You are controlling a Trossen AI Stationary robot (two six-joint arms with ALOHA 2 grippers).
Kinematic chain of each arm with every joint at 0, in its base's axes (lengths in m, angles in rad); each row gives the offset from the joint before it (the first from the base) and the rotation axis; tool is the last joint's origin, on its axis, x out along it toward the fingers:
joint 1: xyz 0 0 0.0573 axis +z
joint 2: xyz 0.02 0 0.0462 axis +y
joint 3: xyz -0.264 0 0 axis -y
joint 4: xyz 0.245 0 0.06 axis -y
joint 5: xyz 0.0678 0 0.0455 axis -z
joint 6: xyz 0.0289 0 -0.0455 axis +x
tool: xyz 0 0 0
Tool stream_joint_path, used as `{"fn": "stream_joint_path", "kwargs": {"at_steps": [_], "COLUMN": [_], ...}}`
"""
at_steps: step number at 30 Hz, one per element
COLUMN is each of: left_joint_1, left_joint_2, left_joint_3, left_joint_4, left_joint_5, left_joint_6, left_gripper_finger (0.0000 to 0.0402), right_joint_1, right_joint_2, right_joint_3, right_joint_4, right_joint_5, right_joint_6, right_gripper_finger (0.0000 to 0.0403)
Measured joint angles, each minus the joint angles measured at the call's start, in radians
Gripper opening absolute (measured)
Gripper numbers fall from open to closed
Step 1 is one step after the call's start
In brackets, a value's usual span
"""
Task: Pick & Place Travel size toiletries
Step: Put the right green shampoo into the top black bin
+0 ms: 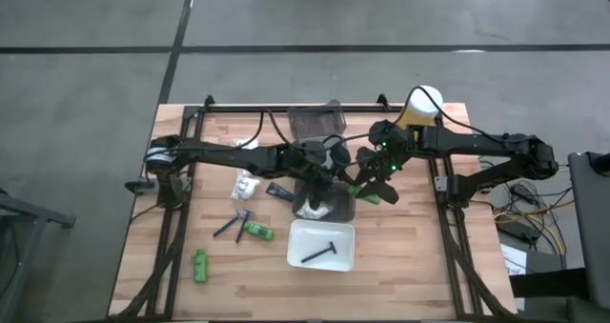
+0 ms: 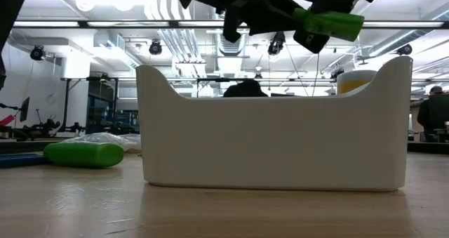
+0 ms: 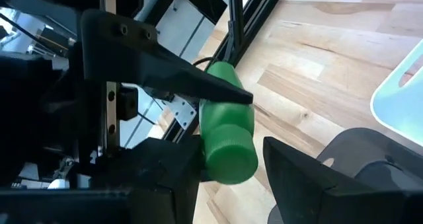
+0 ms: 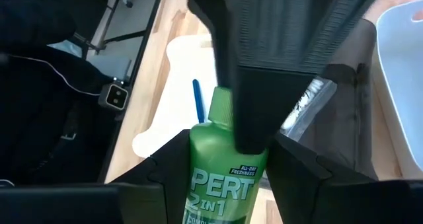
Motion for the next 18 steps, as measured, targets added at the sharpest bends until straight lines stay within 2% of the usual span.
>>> {"fn": "stream_joint_path", "kwargs": {"at_steps": [8, 15, 18], "left_joint_1": [-0.009, -0.009, -0.009], "left_joint_2": [0.000, -0.001, -0.002], "left_joint_3": [0.000, -0.002, -0.002], "left_joint_4": [0.039, 0.036, 0.032], "left_joint_5": [0.007, 0.006, -0.014], "left_joint_6": [-0.020, -0.022, -0.023], "left_gripper_finger": [0.0144, 0.0106, 0.0102], "right_joint_1": [-0.001, -0.001, -0.001], "right_joint_2": [0.000, 0.000, 0.000], "right_joint_3": [0.000, 0.000, 0.000], "right_joint_4": [-0.001, -0.004, -0.005], "right_joint_5": [0.009, 0.012, 0.013], "right_joint_6": [-0.003, 0.005, 0.005], "right_gripper_finger": [0.0155, 0.0167, 0.0163]}}
